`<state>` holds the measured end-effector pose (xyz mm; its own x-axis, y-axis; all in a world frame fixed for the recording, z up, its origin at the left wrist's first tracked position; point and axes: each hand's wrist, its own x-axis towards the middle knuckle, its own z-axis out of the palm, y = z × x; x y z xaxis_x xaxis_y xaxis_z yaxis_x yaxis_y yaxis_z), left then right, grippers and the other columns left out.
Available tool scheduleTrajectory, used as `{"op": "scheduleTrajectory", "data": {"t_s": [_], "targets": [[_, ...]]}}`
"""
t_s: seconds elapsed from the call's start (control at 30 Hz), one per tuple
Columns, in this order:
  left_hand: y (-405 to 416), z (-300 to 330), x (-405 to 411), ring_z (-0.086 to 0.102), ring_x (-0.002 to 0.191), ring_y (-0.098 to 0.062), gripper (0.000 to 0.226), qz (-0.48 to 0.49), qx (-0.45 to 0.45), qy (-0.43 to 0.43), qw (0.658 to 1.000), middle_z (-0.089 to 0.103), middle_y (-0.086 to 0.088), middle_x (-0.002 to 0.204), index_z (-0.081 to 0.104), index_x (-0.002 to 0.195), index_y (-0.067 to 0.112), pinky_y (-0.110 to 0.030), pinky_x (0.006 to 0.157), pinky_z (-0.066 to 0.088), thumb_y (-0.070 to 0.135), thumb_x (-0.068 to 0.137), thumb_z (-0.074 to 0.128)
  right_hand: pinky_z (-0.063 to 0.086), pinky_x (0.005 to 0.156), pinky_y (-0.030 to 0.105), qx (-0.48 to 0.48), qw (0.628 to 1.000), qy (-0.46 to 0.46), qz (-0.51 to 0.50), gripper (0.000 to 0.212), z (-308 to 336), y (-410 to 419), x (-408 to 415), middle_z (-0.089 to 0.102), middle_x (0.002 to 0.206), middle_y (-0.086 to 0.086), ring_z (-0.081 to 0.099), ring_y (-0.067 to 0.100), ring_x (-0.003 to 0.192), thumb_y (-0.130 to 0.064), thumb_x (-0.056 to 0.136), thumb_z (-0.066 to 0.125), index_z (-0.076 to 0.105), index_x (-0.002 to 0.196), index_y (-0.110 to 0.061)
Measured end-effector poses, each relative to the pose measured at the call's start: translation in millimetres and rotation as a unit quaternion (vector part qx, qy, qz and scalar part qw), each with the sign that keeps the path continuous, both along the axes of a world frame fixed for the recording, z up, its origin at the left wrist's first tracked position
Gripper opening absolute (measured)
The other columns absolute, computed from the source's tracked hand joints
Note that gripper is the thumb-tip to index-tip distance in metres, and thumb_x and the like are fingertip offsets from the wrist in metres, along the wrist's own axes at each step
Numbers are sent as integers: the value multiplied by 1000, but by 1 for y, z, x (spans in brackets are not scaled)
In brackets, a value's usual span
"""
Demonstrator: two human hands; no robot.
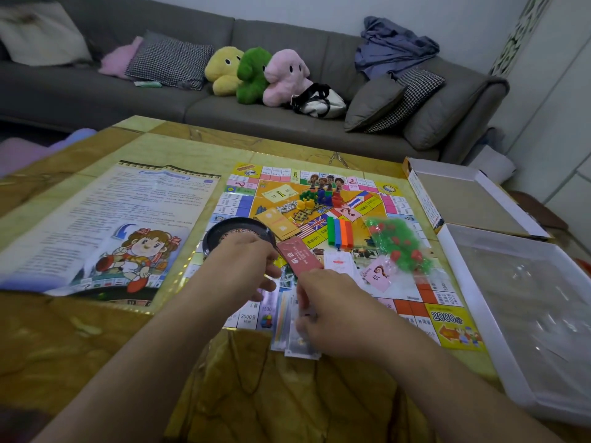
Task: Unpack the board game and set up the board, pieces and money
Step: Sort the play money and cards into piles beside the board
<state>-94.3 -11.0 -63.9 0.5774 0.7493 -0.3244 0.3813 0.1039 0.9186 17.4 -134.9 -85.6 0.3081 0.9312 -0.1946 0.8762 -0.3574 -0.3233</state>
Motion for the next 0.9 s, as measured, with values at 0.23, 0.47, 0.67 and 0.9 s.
{"op": "scheduleTrajectory", "data": {"t_s": [0.23,0.47,0.67,0.9], "targets": [[-3,-26,-19,69,86,-29,15,-166,178,235,941,71,-10,97,61,95,7,-43,78,60,20,92,53,38,81,32,-51,998,19,-22,28,4,2,-10,50,114,-3,49,19,104,-22,93,73,50,110,-24],[-12,-32,-21,65,104,-22,17,-203,214,278,914,65,-7,114,62,114,15,-40,88,56,20,100,54,52,100,40,-71,991,95,-60,70,-2,-2,-8,43,139,-3,48,20,125,-24,84,81,42,143,-28],[-11,-27,-24,64,97,-23,21,-189,210,277,919,68,-14,117,62,117,10,-43,88,58,12,97,55,56,84,32,-68,990,100,-74,51,-3,-3,-9,44,129,-4,55,16,109,-21,84,83,54,126,-27],[-13,-24,-23,67,96,-21,23,-179,211,261,925,71,-8,108,67,112,12,-42,87,62,8,94,53,59,84,37,-64,988,112,-84,44,-4,-5,-9,49,121,-3,56,17,105,-17,88,78,48,119,-26]]}}
